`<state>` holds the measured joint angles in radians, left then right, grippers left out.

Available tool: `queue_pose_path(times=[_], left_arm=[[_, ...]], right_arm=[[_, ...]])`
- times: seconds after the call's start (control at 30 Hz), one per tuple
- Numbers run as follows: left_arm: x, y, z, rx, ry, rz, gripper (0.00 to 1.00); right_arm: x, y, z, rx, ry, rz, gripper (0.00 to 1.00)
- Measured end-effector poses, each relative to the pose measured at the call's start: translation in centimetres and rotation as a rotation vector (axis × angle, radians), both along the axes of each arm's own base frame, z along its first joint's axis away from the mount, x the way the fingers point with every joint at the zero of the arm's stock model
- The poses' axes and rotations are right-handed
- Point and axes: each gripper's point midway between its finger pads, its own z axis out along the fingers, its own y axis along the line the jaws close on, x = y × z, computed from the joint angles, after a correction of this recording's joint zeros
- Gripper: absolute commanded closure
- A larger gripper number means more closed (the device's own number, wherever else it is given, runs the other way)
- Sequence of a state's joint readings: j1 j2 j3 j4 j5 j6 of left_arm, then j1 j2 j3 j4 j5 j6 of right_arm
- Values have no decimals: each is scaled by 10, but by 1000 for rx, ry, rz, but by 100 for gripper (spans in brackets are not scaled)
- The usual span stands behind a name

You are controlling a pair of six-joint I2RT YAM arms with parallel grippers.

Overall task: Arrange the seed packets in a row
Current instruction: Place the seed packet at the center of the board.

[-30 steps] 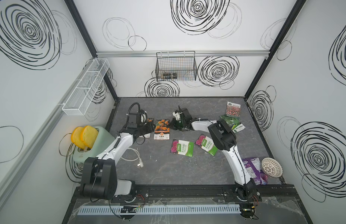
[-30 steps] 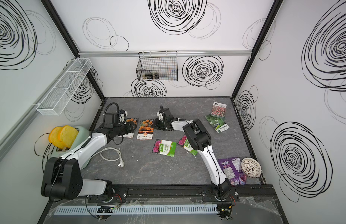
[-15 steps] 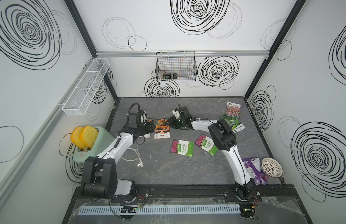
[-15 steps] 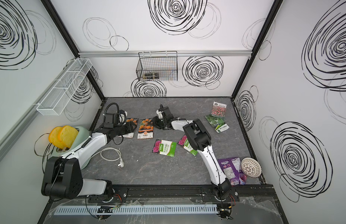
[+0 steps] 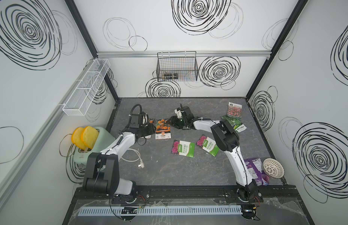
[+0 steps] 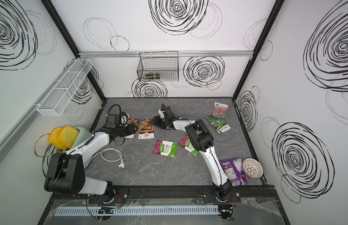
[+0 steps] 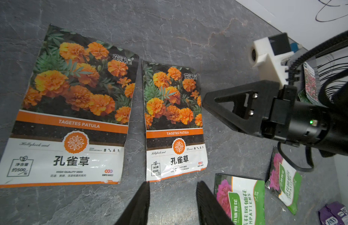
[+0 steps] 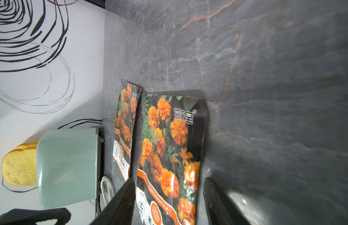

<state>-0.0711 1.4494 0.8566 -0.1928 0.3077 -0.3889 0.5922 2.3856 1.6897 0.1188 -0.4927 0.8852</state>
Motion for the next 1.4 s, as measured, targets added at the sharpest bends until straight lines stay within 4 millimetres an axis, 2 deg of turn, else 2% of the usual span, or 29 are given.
queue_pose_path(times=[0.13, 0.27, 0.4, 0.57, 0.7, 0.93, 1.03, 1.4], left_arm=[[-1, -4, -7, 13, 16, -10, 56], [-7, -28, -17, 29, 39, -72, 55], [-16, -69, -30, 46, 66, -177, 55], [-25, -119, -47, 57, 88, -300, 56], [-25, -138, -57, 57, 98, -336, 56], [-15, -144, -70, 60, 109, -338, 56], [-10, -146, -71, 59, 106, -338, 56], [-4, -149, -78, 61, 107, -341, 56]], right_arm=[[1, -22, 1, -21, 11, -37, 40], [-2, -57, 9, -35, 24, -85, 40], [3, -105, 40, -30, -4, -149, 40], [15, -168, 95, -39, -99, -222, 40], [2, -199, 107, -81, -125, -233, 40], [-41, -223, 85, -154, -64, -201, 40], [-53, -229, 82, -166, -54, -195, 40], [-63, -233, 82, -174, -54, -185, 40]])
